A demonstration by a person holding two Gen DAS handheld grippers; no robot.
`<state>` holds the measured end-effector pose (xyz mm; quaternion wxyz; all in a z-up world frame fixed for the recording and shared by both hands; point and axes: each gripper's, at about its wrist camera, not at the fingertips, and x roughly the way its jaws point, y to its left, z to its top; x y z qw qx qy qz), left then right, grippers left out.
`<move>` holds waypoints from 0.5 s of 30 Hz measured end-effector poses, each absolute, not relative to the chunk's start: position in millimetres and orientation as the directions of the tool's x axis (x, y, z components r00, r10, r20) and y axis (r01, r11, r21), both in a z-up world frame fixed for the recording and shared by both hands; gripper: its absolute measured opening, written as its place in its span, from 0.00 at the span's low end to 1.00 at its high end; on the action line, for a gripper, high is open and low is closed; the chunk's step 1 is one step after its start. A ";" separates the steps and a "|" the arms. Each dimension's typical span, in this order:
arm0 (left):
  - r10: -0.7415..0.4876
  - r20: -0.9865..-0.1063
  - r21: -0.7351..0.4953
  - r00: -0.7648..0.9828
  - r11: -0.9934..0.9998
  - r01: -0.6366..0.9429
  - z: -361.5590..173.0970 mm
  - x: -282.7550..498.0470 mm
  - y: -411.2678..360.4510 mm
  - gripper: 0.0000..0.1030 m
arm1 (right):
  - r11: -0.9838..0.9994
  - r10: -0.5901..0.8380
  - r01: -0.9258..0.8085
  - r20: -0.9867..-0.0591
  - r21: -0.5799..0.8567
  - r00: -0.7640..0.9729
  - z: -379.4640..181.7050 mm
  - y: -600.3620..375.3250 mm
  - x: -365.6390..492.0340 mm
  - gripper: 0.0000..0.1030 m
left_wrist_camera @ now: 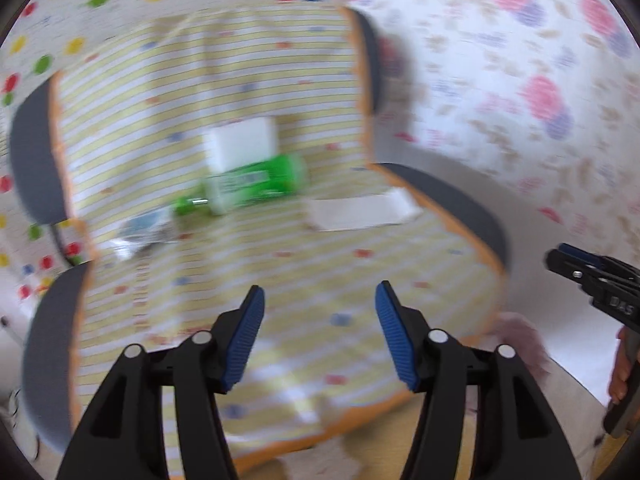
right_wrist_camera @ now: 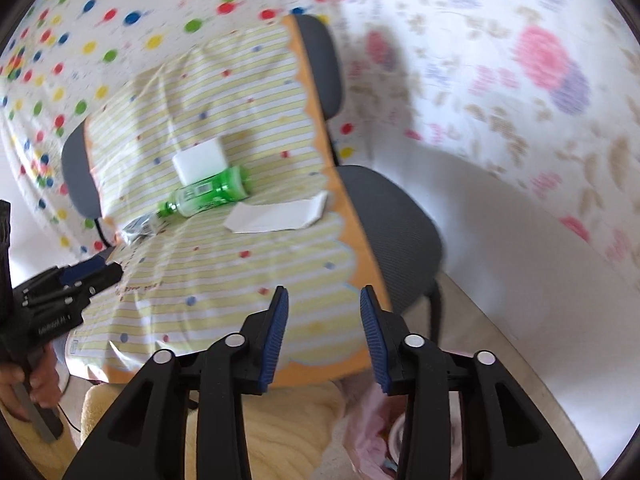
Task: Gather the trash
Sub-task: 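Move back over the chair and grasp the white paper strip with the right gripper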
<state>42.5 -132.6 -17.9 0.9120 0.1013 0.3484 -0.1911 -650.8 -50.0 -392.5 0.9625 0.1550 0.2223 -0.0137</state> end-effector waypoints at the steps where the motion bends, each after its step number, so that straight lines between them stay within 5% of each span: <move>1: -0.250 -0.673 0.064 0.696 0.918 0.392 -16.4 49.7 -121.8 0.60 | 0.956 0.056 0.079 -0.438 0.284 0.897 -389.3 -43.8 -638.0 0.41; 9: -0.142 -0.699 0.069 0.701 0.962 0.264 -23.8 93.9 -61.0 0.64 | 0.970 0.066 0.056 -0.477 0.237 0.877 -385.8 -31.4 -550.0 0.48; 15: -0.129 -0.728 0.059 0.673 0.967 0.249 -40.7 119.8 -51.3 0.64 | 0.943 0.064 0.135 -0.562 0.304 0.825 -410.1 -59.8 -465.9 0.27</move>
